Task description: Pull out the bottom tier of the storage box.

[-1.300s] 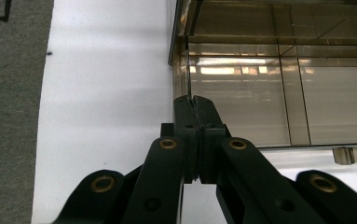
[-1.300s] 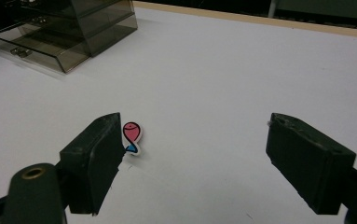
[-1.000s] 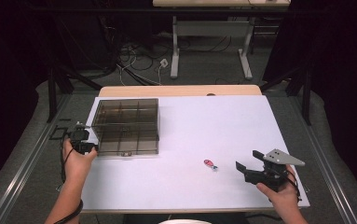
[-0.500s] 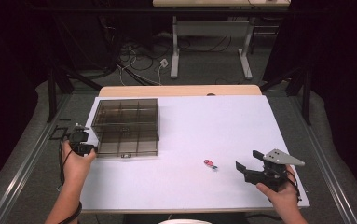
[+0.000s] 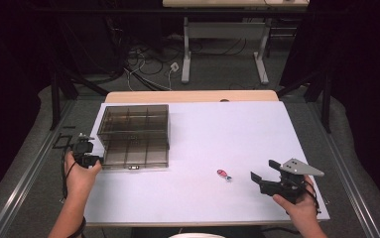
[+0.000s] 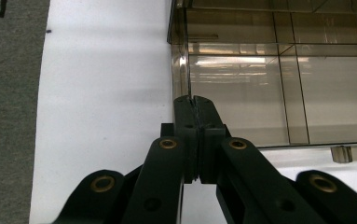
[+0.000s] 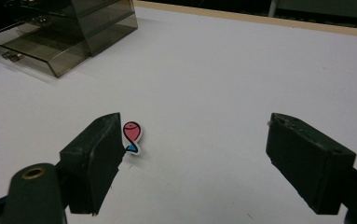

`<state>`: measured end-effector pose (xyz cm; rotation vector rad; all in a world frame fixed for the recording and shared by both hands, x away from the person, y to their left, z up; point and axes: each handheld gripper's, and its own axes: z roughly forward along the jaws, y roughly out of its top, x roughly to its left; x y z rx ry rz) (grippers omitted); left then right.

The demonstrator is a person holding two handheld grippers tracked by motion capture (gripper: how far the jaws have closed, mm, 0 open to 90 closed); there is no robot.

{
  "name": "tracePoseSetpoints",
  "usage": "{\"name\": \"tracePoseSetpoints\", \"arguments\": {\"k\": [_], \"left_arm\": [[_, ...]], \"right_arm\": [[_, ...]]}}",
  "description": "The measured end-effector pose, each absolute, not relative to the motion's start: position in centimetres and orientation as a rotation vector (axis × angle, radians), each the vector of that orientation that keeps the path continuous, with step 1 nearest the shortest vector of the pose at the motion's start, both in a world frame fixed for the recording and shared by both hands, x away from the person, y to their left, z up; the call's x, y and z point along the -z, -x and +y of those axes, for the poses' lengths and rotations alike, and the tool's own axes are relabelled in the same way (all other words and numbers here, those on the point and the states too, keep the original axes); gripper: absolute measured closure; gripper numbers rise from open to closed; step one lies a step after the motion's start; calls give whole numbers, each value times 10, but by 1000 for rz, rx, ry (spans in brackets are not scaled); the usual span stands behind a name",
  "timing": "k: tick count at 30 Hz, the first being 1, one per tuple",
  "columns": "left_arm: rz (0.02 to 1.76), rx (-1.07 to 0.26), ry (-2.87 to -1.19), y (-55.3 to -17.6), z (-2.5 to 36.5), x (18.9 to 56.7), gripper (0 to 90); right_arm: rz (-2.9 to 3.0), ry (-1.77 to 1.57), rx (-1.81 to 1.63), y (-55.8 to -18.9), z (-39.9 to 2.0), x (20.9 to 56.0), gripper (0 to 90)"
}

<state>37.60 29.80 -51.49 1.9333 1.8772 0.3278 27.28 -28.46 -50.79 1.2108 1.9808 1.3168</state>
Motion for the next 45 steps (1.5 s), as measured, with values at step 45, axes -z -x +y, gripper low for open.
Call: {"name": "tracePoseSetpoints", "arguments": {"k": [45], "left_arm": [[1849,-363,-1901,-373,298,508,829]], "right_arm": [[1991,-1208,-1314,-273,-285,508,183]]}}
